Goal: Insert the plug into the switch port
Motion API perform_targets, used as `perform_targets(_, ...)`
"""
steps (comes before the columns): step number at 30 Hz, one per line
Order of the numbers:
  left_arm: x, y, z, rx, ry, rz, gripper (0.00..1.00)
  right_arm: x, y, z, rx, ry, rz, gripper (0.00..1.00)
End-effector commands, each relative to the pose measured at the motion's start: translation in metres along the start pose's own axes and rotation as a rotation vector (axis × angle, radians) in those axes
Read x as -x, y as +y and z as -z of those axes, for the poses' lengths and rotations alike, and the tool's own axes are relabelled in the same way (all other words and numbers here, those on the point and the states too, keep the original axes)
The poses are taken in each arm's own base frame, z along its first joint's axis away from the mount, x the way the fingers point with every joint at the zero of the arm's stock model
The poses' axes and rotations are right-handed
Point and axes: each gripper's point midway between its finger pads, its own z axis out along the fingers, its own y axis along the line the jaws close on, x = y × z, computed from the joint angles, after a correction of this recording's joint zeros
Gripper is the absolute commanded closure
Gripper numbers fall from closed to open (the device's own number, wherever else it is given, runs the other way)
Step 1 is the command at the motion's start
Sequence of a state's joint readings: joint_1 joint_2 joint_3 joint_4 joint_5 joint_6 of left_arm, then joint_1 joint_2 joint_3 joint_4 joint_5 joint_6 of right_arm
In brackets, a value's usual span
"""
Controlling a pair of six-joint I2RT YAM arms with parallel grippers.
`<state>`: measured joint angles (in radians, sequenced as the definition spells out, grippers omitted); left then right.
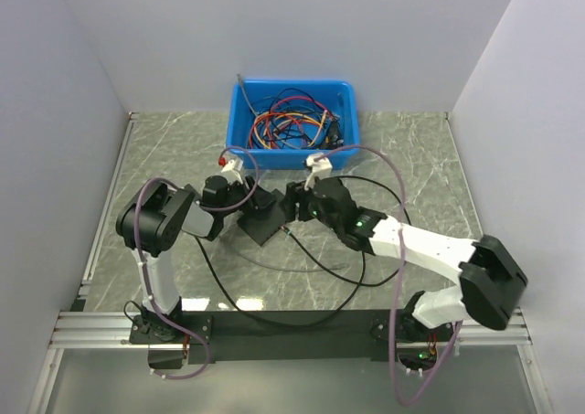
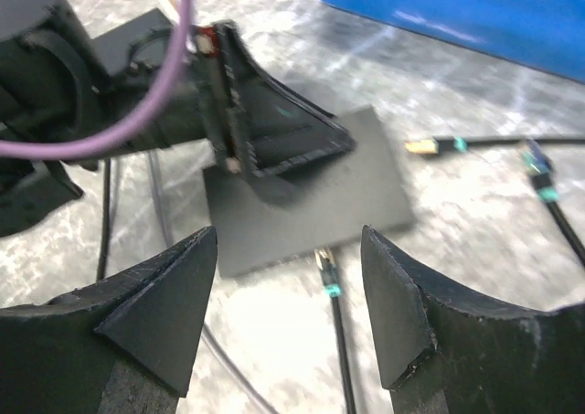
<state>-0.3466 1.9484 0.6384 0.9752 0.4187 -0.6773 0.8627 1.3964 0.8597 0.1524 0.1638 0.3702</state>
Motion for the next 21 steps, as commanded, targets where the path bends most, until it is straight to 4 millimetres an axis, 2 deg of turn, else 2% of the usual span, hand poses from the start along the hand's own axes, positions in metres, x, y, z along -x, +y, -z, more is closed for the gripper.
perform_targets(1, -0.052, 0.034, 0.023, 0.171, 0.159, 0.086, 0.46, 0.013, -0.009, 0.023, -0.041, -0.067, -0.018, 0.29)
perform_targets(2, -0.051, 0.038, 0.025, 0.2, 0.153, 0.085, 0.45, 0.006, -0.014, 0.027, -0.052, -0.054, -0.013, 0.29)
perform_targets(3, -0.041, 0.032, 0.027, 0.198, 0.127, 0.075, 0.45, 0.011, -0.015, 0.033, -0.054, -0.074, -0.019, 0.29)
perform_targets(5, -0.034, 0.032, 0.032, 0.224, 0.099, 0.066, 0.43, 0.007, -0.02, 0.039, -0.065, -0.074, -0.017, 0.29)
perform_targets(10, 0.013, 0.008, 0.05, 0.258, -0.025, 0.019, 0.42, 0.004, -0.025, 0.058, -0.06, -0.093, -0.013, 0.29)
perform_targets(11, 0.018, 0.005, 0.056, 0.273, -0.04, 0.007, 0.42, -0.006, -0.03, 0.061, -0.063, -0.08, -0.009, 0.29)
perform_targets(12, 0.036, 0.0, 0.069, 0.315, -0.095, -0.017, 0.42, -0.004, -0.029, 0.069, -0.049, -0.1, -0.019, 0.29)
perform_targets(13, 0.04, -0.006, 0.076, 0.332, -0.113, -0.032, 0.41, -0.007, -0.031, 0.073, -0.044, -0.103, -0.022, 0.29)
perform_targets(14, 0.046, -0.007, 0.085, 0.361, -0.141, -0.044, 0.41, -0.021, -0.034, 0.077, -0.035, -0.08, -0.019, 0.29)
perform_targets(15, 0.062, -0.027, 0.098, 0.327, -0.196, -0.064, 0.41, -0.025, -0.035, 0.08, -0.027, -0.081, -0.023, 0.29)
perform_targets(16, 0.066, -0.022, 0.11, 0.388, -0.228, -0.066, 0.4, -0.022, -0.033, 0.089, -0.004, -0.107, -0.031, 0.29)
perform_targets(17, 0.067, -0.022, 0.12, 0.402, -0.248, -0.066, 0.4, -0.035, -0.037, 0.092, -0.003, -0.091, -0.03, 0.29)
perform_targets(18, 0.081, -0.035, 0.134, 0.38, -0.311, -0.073, 0.4, -0.037, -0.039, 0.095, -0.004, -0.096, -0.035, 0.29)
perform_targets(19, 0.083, -0.034, 0.144, 0.404, -0.335, -0.074, 0.41, -0.034, -0.039, 0.102, 0.007, -0.123, -0.046, 0.29)
perform_targets(20, 0.081, -0.033, 0.152, 0.41, -0.35, -0.078, 0.41, -0.042, -0.043, 0.104, 0.002, -0.116, -0.044, 0.29)
perform_targets(21, 0.092, -0.044, 0.166, 0.388, -0.411, -0.086, 0.41, -0.038, -0.043, 0.11, 0.012, -0.142, -0.054, 0.29)
